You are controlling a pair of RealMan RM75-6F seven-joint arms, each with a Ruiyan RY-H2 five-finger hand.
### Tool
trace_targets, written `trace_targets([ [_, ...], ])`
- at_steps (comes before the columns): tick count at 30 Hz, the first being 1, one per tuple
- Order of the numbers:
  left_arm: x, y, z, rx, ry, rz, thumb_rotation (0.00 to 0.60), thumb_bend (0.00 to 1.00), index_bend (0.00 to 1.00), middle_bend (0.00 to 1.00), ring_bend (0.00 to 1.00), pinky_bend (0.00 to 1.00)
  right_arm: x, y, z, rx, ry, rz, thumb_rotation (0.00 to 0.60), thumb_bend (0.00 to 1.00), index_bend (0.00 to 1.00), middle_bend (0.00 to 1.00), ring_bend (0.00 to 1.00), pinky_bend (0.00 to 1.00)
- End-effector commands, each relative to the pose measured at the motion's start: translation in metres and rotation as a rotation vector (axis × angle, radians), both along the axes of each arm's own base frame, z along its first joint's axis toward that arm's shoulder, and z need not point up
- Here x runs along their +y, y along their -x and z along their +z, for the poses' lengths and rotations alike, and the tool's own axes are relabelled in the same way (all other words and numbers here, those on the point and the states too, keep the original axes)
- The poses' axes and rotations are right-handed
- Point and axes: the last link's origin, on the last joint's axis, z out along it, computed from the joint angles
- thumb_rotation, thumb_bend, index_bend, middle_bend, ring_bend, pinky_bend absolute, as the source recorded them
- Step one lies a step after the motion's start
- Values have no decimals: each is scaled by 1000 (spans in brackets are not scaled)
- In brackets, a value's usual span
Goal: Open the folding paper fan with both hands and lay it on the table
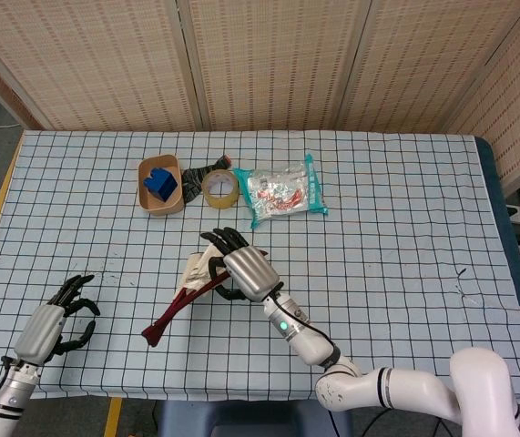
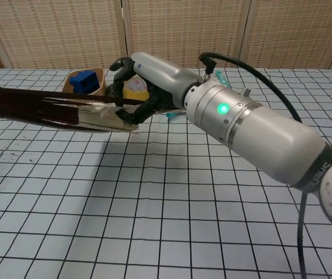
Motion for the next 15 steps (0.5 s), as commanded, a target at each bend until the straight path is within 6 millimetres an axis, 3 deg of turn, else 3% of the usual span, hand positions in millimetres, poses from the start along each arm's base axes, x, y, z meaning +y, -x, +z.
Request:
trace_targets([
  [1,-1,-12,-37,-192,145,-17,600,471,235,0,0,201,0,-20,11,-27,-12,7,600,615,691,74,0,0],
  [3,4,-25,-49,-279,149,-20,600,465,136,0,0,190,2,-29,12,-36,-21,11,600,615,691,74,0,0],
  [5,15,-35,-57,-322,110,-32,600,461,107,0,0,186,5,-36,12,-39,-24,14,600,615,691,74,0,0],
  [9,34,-57,-74,-419,52,-26,600,464,117,0,0,184,11,-48,9,-35,-29,8,600,615,691,74,0,0],
  [15,43,-70,-79,-436,-3,-28,600,461,139,0,0,185,13,-55,10,-30,-22,-2,600,615,691,75,0,0],
])
